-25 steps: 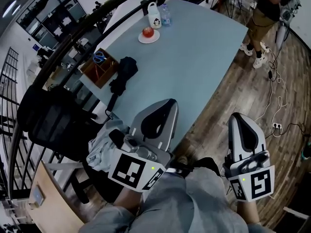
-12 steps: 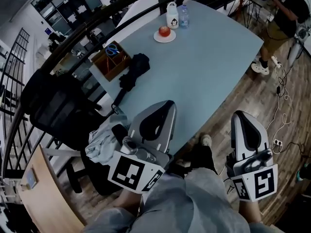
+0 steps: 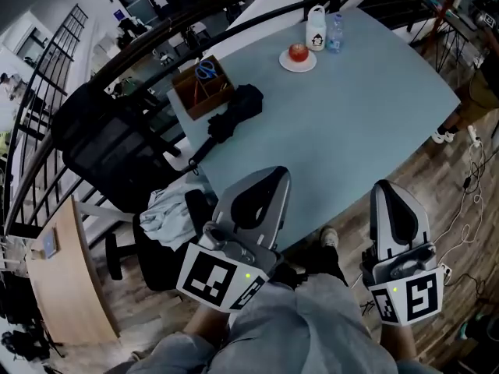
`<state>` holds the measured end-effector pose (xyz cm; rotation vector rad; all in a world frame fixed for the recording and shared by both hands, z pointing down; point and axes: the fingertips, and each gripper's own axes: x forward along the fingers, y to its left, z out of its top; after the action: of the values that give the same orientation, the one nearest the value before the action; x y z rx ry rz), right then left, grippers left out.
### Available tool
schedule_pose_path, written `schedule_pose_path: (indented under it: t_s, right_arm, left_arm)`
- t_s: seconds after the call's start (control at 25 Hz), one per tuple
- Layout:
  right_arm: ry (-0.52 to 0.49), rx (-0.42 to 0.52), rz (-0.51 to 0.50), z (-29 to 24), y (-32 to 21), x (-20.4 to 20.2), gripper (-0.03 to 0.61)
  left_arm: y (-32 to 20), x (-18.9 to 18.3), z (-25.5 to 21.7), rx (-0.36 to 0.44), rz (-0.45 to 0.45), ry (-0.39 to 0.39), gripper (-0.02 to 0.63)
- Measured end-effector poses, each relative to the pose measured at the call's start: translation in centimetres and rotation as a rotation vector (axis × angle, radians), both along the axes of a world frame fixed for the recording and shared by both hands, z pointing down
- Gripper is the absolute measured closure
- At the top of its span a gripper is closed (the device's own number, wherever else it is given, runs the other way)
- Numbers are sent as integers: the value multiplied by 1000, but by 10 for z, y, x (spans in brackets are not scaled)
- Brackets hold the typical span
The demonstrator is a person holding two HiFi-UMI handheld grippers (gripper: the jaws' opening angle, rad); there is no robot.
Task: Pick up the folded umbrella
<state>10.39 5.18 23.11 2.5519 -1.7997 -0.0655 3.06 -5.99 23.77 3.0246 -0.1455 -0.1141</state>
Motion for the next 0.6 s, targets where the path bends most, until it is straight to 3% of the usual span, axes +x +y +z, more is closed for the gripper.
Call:
schedule_pose_path:
  t_s: [0.6]
  right_arm:
    - [-37,-1,-274,7,-23,87,580]
  left_arm:
    - [3,71,-4,-5,-244,-18,609]
